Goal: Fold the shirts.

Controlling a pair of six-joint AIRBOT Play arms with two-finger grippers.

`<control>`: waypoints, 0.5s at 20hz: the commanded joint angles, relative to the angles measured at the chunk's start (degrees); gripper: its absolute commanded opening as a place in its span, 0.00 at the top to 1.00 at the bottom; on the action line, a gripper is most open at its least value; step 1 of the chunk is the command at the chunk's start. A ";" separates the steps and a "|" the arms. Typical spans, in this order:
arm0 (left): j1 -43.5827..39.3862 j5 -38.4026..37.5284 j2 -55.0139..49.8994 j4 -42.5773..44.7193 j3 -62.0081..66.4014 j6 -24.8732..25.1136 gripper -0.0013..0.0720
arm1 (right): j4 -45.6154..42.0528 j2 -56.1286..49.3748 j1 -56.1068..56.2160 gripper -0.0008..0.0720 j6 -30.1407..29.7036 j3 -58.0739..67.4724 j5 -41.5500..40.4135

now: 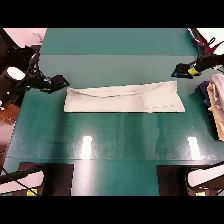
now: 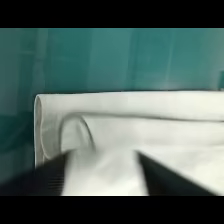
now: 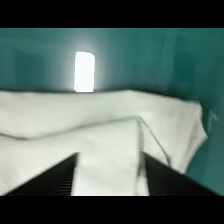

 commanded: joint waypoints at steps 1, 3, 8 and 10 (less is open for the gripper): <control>-0.02 -1.88 -0.04 -0.74 1.38 -0.39 0.11 | 8.87 -1.57 -2.80 0.26 0.00 2.47 -1.36; -0.04 -6.54 0.44 -1.05 3.69 -0.33 0.11 | 9.14 -1.20 -6.34 0.26 -0.22 2.32 3.30; -0.04 -13.05 0.42 -3.04 5.70 1.01 0.93 | 9.22 -1.20 -15.98 0.25 -3.89 -4.81 11.96; -0.04 -13.44 0.42 -4.46 5.70 1.01 0.93 | 9.25 -1.27 -18.69 0.10 -6.49 -9.75 11.28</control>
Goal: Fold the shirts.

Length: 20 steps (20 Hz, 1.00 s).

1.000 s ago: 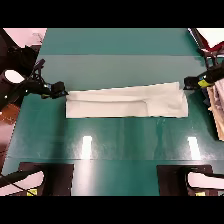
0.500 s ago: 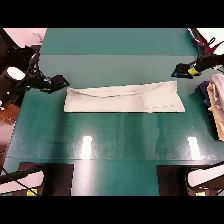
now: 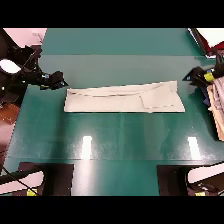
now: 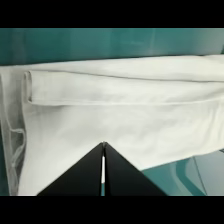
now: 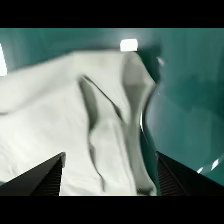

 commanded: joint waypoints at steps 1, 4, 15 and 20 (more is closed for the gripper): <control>-0.02 -2.43 0.04 -2.45 0.48 0.76 0.93 | 0.79 -0.07 -4.92 0.10 -4.42 -7.17 1.42; -1.40 -1.62 0.04 -2.86 0.46 0.79 0.93 | 0.98 -0.07 -5.22 0.10 -9.49 -12.41 -1.84; -16.28 5.90 -1.73 -2.91 0.35 -0.17 0.94 | 12.70 -9.68 2.43 0.24 -13.94 -7.02 2.21; -21.84 12.37 -6.97 -5.60 0.59 -0.09 0.94 | 12.70 -9.57 7.23 0.92 -13.94 -2.23 7.82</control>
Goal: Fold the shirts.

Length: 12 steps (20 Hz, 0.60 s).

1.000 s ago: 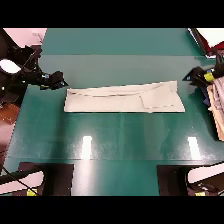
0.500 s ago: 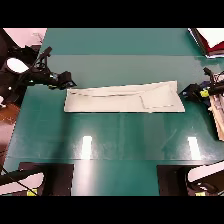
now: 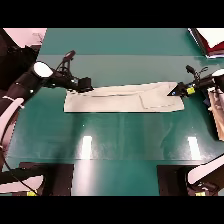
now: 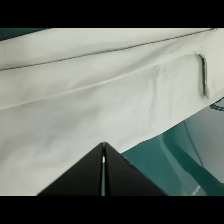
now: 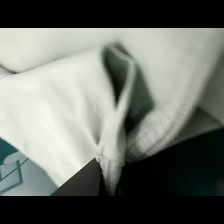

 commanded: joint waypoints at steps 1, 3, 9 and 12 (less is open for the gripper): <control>-4.09 5.42 -4.22 -2.78 0.48 -0.02 0.94 | 0.83 0.02 2.86 0.97 0.28 4.68 6.38; -5.81 5.70 -8.04 -2.75 3.08 0.02 0.94 | 0.83 2.29 4.37 0.97 2.69 7.43 6.97; -10.84 4.37 -23.39 -2.75 19.32 -0.07 0.94 | 0.79 12.28 11.28 0.97 13.75 20.20 5.99; -12.31 3.74 -29.49 -3.15 25.20 -2.12 0.94 | 0.81 13.42 15.82 0.97 18.47 27.15 6.71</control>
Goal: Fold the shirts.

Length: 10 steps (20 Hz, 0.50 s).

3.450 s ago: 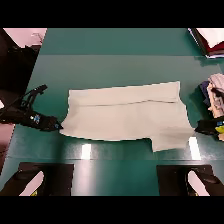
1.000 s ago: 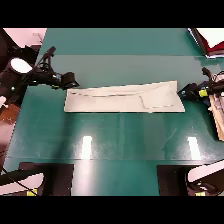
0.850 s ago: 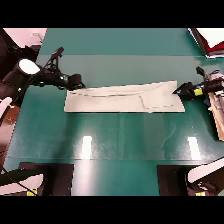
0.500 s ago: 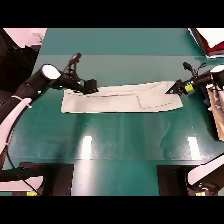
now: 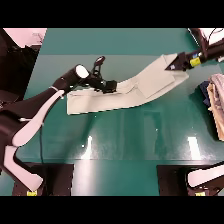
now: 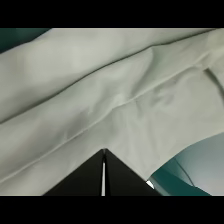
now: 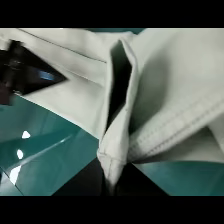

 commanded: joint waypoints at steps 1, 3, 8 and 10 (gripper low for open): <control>-1.97 -0.92 -7.45 -1.51 7.50 -1.88 0.94 | 0.04 1.97 5.53 0.97 6.49 7.28 0.79; -2.40 -0.74 -9.16 -2.82 9.53 -2.05 0.94 | 0.04 2.40 9.33 0.97 6.69 6.36 0.46; -2.40 -1.60 -9.92 -1.33 9.99 -2.05 0.94 | -0.04 3.54 17.88 0.97 6.45 3.91 -4.20; -2.32 -2.27 -9.97 -1.22 10.01 -2.03 0.94 | -0.09 3.56 20.04 0.97 6.43 5.18 -6.82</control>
